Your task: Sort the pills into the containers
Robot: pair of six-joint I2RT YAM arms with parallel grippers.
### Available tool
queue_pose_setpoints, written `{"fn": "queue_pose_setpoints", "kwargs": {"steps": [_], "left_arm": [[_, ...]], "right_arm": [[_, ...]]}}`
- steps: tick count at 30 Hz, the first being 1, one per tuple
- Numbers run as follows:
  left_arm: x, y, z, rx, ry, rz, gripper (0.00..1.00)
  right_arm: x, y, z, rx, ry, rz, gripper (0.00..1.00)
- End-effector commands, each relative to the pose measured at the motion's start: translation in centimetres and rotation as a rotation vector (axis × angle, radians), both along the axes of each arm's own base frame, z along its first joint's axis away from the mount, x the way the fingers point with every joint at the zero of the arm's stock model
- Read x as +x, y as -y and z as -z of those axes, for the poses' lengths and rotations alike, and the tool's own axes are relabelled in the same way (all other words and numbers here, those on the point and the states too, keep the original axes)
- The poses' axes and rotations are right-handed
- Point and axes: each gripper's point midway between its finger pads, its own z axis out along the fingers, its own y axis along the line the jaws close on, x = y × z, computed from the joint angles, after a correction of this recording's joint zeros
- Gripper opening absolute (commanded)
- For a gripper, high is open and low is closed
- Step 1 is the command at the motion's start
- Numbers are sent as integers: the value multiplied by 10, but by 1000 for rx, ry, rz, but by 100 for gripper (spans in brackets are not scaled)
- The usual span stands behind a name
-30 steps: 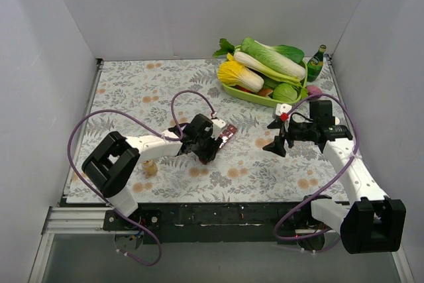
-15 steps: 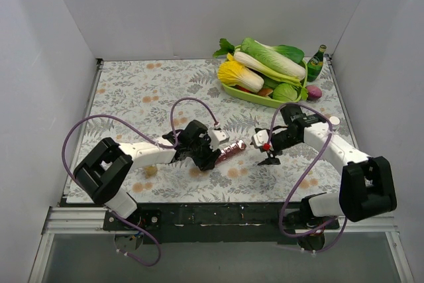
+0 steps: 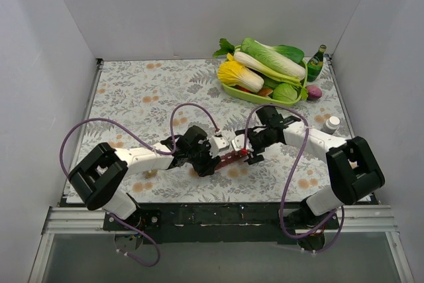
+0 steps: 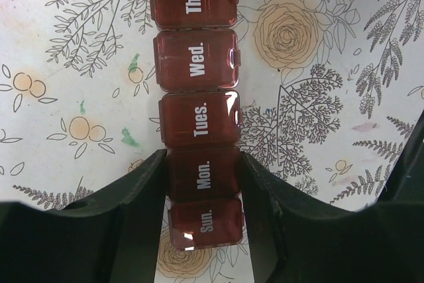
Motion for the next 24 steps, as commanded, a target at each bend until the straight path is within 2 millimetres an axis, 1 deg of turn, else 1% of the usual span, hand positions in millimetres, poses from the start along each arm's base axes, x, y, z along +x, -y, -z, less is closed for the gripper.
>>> {"fn": "queue_pose_setpoints", "kwargs": {"steps": [1,5,11,14,18,20,21,22,24], "left_arm": [[0,4,-9,-27,42,22,17],[-1,5,-10,-26,48,23,17],[1,5,-10,-25,57,19,16],[1,7,-12,-29,58,20,16],[2,5,-13,-32,67,12,15],[1,3,-12,-34,70,6,15],[0,3,-12,-38,69,4,15],[-1,2,-13,-43,71,4,15],[-2,2,-16,-58,76,6,15]], "right_arm": [[14,-13,5,-25,44,13,81],[10,-15,17,-56,28,3,75],[3,-17,24,-74,-4,-6,68],[-2,-19,26,-80,-17,-15,68],[-3,-23,21,-49,-51,15,71],[-2,-25,13,-13,-73,45,75],[2,-23,10,4,-84,64,76],[2,-25,4,34,-101,67,77],[8,-20,0,59,-115,91,77]]}}
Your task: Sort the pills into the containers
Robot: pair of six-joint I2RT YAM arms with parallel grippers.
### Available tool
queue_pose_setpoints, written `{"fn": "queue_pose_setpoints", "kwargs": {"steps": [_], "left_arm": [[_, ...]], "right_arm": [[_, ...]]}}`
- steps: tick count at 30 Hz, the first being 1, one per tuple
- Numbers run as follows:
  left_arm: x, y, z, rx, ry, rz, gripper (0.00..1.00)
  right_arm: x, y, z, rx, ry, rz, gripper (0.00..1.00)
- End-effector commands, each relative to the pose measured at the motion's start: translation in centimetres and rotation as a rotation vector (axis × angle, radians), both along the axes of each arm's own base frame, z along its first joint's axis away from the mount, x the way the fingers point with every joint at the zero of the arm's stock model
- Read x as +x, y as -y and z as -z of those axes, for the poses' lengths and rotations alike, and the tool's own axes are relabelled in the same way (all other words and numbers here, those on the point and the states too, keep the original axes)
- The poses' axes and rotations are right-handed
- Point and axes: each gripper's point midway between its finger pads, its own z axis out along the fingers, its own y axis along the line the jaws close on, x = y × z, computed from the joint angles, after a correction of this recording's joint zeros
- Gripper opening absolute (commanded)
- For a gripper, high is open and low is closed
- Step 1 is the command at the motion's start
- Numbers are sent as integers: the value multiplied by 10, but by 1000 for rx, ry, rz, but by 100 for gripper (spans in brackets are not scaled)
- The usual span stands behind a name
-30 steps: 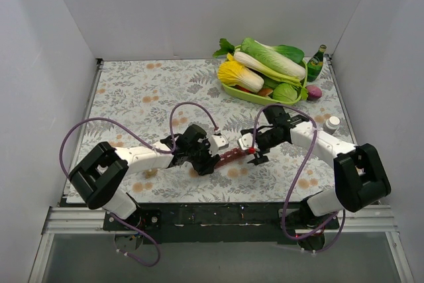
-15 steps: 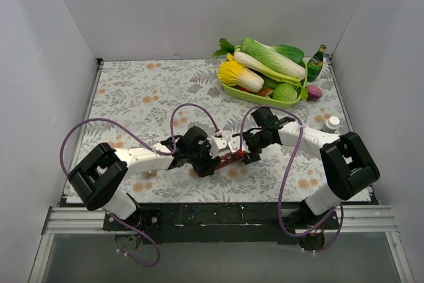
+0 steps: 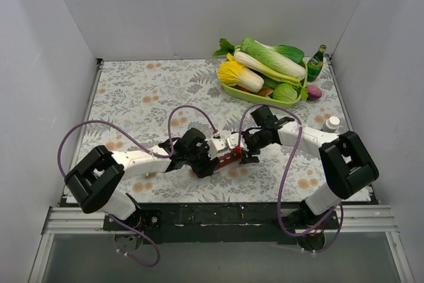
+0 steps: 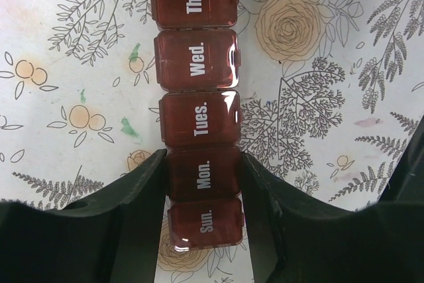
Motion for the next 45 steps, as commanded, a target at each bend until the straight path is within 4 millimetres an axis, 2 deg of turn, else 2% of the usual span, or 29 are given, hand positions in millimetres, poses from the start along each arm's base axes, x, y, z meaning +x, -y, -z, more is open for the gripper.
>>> {"fn": "queue_pose_setpoints", "kwargs": {"steps": [1,6,10,18,24,35,39,45], "left_arm": [[0,7,-20,-70,64,24,15],[-2,9,-27,-97,68,36,15],[-4,11,-32,-116,71,46,15],[-5,15,-38,-137,69,59,14],[-6,14,-38,-137,68,60,14],[-5,13,-39,-129,77,60,14],[0,10,-38,-109,103,48,13],[8,8,-42,-97,143,32,12]], "right_arm": [[11,-5,-23,108,-35,50,77],[7,-4,-32,152,-43,22,79],[7,0,-23,121,-50,19,79],[2,-5,-25,122,-64,1,76],[0,-7,-21,99,-88,-9,65],[-5,-8,-23,56,-145,-29,39],[-5,-13,-32,46,-240,8,33],[-22,-15,-26,-6,-498,93,29]]}}
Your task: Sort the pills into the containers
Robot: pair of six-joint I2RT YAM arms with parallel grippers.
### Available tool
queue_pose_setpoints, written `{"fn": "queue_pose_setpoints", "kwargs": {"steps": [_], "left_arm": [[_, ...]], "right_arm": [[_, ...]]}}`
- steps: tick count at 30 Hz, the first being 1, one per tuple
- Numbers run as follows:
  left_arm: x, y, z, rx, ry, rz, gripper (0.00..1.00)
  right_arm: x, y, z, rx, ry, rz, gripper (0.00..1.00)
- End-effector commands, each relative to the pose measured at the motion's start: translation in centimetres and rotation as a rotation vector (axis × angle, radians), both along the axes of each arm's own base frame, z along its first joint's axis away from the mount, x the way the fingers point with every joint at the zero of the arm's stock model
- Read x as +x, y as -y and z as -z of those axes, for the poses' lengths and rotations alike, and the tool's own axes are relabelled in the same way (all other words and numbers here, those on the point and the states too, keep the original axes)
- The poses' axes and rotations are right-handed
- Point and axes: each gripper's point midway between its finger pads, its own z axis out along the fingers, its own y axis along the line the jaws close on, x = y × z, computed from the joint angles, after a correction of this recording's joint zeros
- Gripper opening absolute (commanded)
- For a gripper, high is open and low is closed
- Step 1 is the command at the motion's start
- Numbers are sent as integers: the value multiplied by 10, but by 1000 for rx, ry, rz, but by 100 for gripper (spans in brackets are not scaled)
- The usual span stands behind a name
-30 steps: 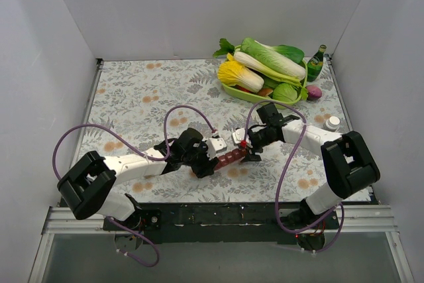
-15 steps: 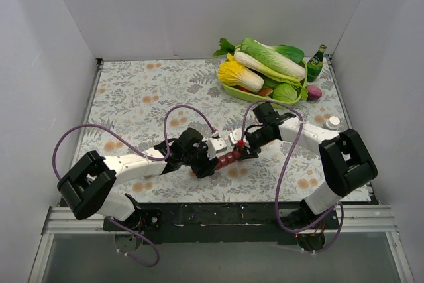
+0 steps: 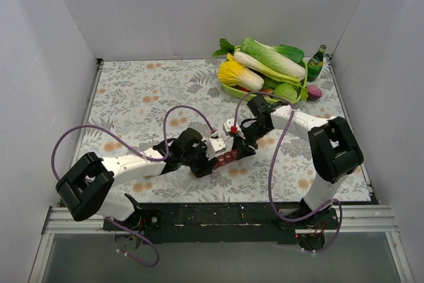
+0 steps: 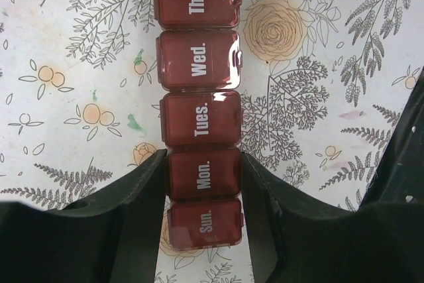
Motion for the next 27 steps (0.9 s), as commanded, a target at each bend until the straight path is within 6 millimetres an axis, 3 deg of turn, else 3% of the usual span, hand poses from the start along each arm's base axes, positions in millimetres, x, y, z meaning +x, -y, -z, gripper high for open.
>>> {"fn": "queue_pose_setpoints", "kwargs": {"steps": [1,7,8,9,13,15,22,27], "left_arm": [[11,7,-22,-45,83,9,12],[7,10,-16,-28,74,30,12],[6,10,-14,-21,69,36,12],[4,12,-13,-17,68,46,12],[-2,13,-8,-6,47,60,12],[-4,12,-7,-5,45,63,12],[-6,13,-4,-3,26,67,12],[-5,14,0,4,17,65,12]], "right_arm": [[-20,-6,-7,-15,-218,48,29],[-16,-7,1,-82,-402,162,34],[-5,-8,-4,-74,-405,180,36],[-1,-8,-3,-86,-433,211,47],[31,-7,-6,-86,-348,312,55],[50,-4,-7,-88,-264,357,55],[85,-1,-10,-85,-117,491,55],[92,-3,-5,-97,-99,571,43]]}}
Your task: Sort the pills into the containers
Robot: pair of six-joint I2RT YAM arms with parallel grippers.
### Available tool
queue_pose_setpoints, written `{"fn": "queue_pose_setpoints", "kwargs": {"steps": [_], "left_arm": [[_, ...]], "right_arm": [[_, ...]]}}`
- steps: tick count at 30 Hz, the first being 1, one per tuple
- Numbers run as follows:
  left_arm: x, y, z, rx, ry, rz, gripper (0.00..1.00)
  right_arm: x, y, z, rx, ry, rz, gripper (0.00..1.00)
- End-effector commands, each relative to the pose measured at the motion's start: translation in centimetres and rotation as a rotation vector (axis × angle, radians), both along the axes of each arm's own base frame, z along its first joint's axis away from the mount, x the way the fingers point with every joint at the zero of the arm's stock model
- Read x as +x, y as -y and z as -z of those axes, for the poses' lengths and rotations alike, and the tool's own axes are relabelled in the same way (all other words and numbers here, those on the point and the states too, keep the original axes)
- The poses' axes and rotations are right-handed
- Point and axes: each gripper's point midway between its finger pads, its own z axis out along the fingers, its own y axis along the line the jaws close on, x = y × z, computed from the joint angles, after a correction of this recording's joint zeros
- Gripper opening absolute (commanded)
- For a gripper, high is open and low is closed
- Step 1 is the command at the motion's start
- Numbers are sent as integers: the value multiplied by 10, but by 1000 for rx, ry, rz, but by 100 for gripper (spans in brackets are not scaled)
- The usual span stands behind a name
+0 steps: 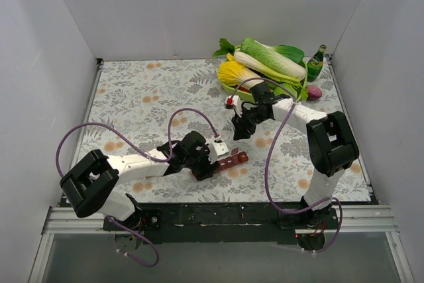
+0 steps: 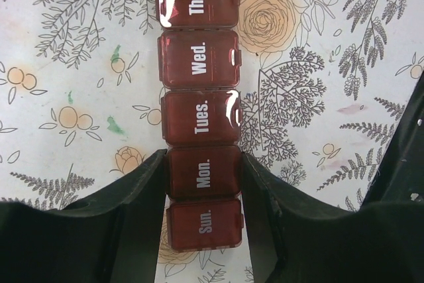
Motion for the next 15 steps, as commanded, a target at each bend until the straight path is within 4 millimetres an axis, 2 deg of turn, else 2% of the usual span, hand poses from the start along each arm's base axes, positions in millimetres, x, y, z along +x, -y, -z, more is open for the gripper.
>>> {"fn": "queue_pose_setpoints", "kwargs": {"steps": [1,6,8,10,11,12,14,15], "left_arm": [[3,14,-10,-39,15,33,12],[9,13,-5,-22,22,10,13],[10,13,-3,-16,20,3,13],[11,12,0,-7,21,-8,14],[12,11,0,-4,21,-8,14],[13,10,1,0,22,-14,14],[14,10,2,2,21,-21,14],[17,10,1,-1,21,-29,15]], "right_arm": [[22,-3,1,-30,95,99,42],[18,-10,11,-68,95,110,38],[24,-10,5,-67,114,121,40],[31,-4,-10,-56,139,144,46],[39,-5,-27,-28,162,148,49],[32,-2,-40,-4,140,127,54],[32,7,-56,23,176,70,57],[21,7,-67,61,180,23,57]]}}
